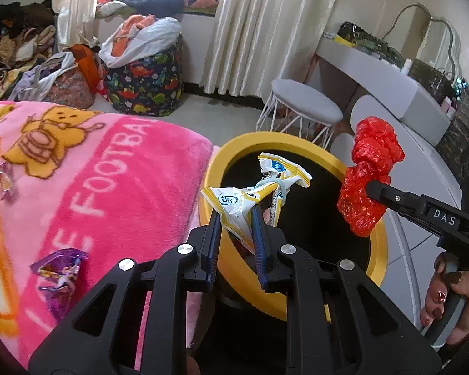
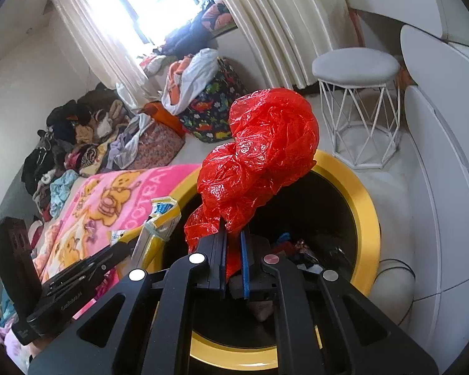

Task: Collect trash
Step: 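Carry the snack wrapper and red plastic bag over the yellow bin, then open both tools to drop the wrapper and red bag into the bin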

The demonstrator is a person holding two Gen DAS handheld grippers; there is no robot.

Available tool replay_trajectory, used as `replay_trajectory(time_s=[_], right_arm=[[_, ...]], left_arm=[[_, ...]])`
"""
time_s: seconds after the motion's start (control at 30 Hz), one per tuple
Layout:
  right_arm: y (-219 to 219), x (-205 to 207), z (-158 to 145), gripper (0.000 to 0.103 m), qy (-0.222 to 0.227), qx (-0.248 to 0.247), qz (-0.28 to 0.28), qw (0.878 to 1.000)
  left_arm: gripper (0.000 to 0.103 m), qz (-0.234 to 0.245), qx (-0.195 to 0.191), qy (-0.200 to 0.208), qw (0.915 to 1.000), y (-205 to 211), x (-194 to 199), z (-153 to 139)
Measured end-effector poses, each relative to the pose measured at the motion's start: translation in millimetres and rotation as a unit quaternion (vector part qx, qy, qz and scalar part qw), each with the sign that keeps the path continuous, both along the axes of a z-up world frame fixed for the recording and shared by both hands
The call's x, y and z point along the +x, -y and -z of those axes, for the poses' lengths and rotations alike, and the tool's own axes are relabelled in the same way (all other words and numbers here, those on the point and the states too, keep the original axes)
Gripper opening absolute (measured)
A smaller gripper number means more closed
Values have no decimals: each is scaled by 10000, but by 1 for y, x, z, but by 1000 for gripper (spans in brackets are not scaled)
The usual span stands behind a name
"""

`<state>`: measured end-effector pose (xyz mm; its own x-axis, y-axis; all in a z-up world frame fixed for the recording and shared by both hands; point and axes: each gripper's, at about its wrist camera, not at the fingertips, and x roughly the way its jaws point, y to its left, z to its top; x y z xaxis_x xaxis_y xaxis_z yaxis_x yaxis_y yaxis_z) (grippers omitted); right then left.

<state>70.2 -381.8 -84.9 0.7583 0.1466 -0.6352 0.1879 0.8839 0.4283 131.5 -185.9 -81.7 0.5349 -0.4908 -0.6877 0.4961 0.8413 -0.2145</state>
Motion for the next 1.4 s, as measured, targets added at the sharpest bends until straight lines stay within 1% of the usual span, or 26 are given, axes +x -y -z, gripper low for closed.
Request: replay_trajectory(time_s=[0.23,0.47,0.53,0.6,0.67,0.73,0.8,0.83,0.87,0.9,0.93,0.97,1.03,1.1,1.13,1.2,1.23,1.33,1.4], right_arm=[[7,6,17,7,-290,59,24,9996],[15,8,31,8,-530,122,65,9985],[15,9,33,10,-580,154,65,9982],[17,10,34,10,-631,172,99,9978],[20,10,35,13,-657,208,123,9975],[21,10,35,26,-678,223,149,9973],[20,10,35,31,-684,209,178,9973],[20,10,34,33,-682,194,185,9973],[20,11,33,36,-679,195,191,9973],[20,10,33,40,-673,195,210,9973],[20,9,32,45,-660,177,239,9974],[20,9,30,47,-639,158,258,9975],[21,7,28,54,-594,132,301,9977],[20,5,24,61,-530,72,378,9979],[19,4,21,64,-493,37,411,9979],[17,3,18,68,-415,-15,439,9982],[16,3,15,70,-374,-47,453,9983],[11,2,10,76,-272,-159,494,9983],[8,2,7,78,-216,-213,478,9984]], left_arm=[[14,86,181,-110,9997,16,6,13],[14,168,180,-164,9996,28,11,16],[14,180,184,-192,9995,29,13,18],[14,191,181,-226,9994,30,14,19],[15,199,177,-245,9993,30,15,19],[15,222,165,-256,9993,30,15,19],[17,222,157,-271,9993,30,16,19],[20,219,139,-279,9993,31,16,19],[28,226,119,-279,9993,31,15,18],[39,218,107,-255,9994,30,15,16],[42,213,81,-229,9995,29,14,14],[45,208,57,-211,9995,27,13,13],[54,157,22,-161,9997,24,12,8],[73,73,-9,-68,9999,18,11,3],[76,36,-17,-33,10000,17,11,1],[91,-68,-22,50,10000,10,10,-4],[92,-115,-32,85,9999,6,10,-6],[92,-201,-36,182,9996,-2,9,-13],[92,-252,-29,233,9994,-7,8,-17]])
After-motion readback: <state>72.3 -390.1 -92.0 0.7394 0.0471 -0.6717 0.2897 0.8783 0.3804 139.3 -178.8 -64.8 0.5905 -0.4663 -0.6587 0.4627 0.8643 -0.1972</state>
